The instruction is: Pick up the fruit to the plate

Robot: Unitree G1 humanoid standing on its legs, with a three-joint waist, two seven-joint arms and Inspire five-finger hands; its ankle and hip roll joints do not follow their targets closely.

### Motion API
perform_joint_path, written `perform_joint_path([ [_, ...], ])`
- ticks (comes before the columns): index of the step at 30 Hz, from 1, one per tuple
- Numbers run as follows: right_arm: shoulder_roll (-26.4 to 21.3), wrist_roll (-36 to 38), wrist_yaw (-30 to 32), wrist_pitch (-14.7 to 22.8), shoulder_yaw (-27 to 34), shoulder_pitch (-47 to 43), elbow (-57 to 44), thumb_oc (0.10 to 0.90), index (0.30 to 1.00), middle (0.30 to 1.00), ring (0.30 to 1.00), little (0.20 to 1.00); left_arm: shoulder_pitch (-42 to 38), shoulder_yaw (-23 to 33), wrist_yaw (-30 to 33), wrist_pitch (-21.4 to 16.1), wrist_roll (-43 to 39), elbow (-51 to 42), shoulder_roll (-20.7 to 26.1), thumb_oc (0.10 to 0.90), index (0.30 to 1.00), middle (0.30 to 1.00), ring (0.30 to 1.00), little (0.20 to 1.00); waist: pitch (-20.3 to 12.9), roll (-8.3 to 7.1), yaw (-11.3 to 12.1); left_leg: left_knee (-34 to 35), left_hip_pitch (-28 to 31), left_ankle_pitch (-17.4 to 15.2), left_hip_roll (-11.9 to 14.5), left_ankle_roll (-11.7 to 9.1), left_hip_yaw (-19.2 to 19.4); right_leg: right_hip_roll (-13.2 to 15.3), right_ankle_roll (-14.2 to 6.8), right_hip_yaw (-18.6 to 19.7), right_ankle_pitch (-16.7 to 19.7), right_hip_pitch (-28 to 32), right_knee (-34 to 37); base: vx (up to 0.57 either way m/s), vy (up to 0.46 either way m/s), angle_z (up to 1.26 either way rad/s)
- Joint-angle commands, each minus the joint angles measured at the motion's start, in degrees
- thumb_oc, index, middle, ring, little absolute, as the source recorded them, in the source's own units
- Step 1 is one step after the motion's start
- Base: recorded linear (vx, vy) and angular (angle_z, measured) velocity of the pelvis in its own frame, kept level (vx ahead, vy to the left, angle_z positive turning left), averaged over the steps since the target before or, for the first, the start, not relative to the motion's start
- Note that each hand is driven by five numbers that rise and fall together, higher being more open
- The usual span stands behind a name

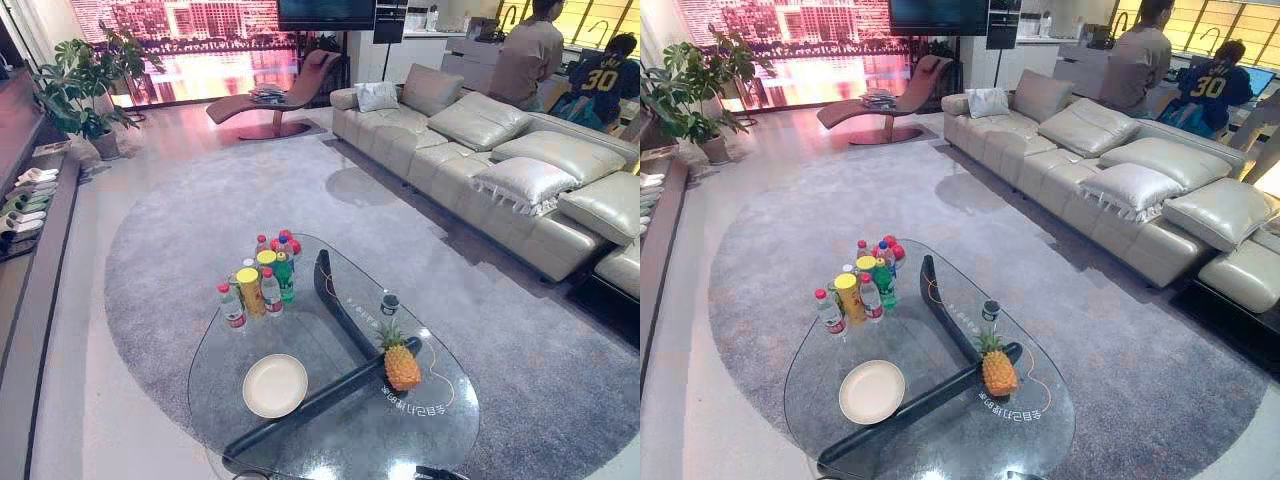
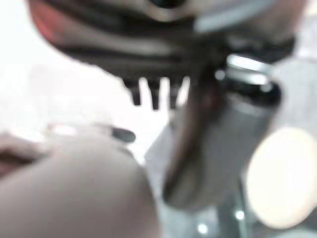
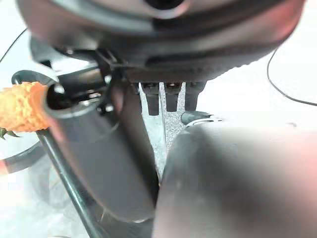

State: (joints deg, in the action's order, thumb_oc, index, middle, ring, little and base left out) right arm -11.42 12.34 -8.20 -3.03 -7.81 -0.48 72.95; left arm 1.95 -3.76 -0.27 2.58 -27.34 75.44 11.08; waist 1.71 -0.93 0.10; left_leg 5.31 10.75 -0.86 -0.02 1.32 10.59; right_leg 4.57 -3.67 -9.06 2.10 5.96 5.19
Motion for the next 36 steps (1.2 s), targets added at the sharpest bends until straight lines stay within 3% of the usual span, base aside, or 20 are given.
perform_joint_path([
  [1, -0.12, -2.74, 0.21, -0.63, -0.72, -2.24, 5.57, 0.8, 0.9, 0.9, 0.9, 0.9, -4.56, 0.13, 0.88, -0.6, 0.77, 2.56, -1.45, 0.8, 0.9, 0.9, 0.9, 0.9, 1.73, -0.24, 1.23, -0.47, -0.21, -0.91, 0.42, -2.72, -1.5, 1.05, -1.76, -0.58, 0.29, 3.04, -1.28, 0.03, 0.02, 0.41],
  [17, -0.36, -2.96, 1.21, -0.38, -0.36, -2.51, 6.74, 0.8, 0.9, 0.9, 0.9, 0.9, -4.04, 0.18, 0.66, -1.97, 0.91, 2.77, -1.4, 0.8, 0.9, 0.9, 0.9, 0.9, 1.7, -0.09, 1.6, -0.46, -0.2, -0.93, 0.25, -2.64, -1.85, 1.11, -1.72, -0.82, 0.26, 3.25, -1.15, 0.01, 0.0, 0.0],
  [24, -0.84, -3.29, 6.33, 1.42, 0.34, -2.4, 6.98, 0.8, 0.9, 0.9, 0.9, 0.9, -4.03, 0.46, 1.1, -1.85, 0.24, 3.12, -1.26, 0.8, 0.9, 0.9, 0.9, 0.9, 2.33, -0.28, 1.38, -0.63, -0.5, -0.85, 0.36, -2.63, -1.41, 0.99, -1.79, -0.6, 0.43, 2.71, -1.28, 0.03, -0.003, 0.0],
  [36, -2.62, -0.01, 20.04, 9.37, 3.92, -3.56, 3.56, 0.8, 0.9, 0.9, 0.9, 0.9, -4.39, 0.8, 0.43, -2.41, -3.82, 2.7, -0.06, 0.8, 0.9, 0.9, 0.9, 0.9, 6.61, -0.48, 1.05, -2.24, -4.66, -0.48, 0.41, -2.22, -0.96, 0.44, -2.08, 0.72, 1.01, -2.38, -2.88, -0.02, -0.013, -0.01],
])
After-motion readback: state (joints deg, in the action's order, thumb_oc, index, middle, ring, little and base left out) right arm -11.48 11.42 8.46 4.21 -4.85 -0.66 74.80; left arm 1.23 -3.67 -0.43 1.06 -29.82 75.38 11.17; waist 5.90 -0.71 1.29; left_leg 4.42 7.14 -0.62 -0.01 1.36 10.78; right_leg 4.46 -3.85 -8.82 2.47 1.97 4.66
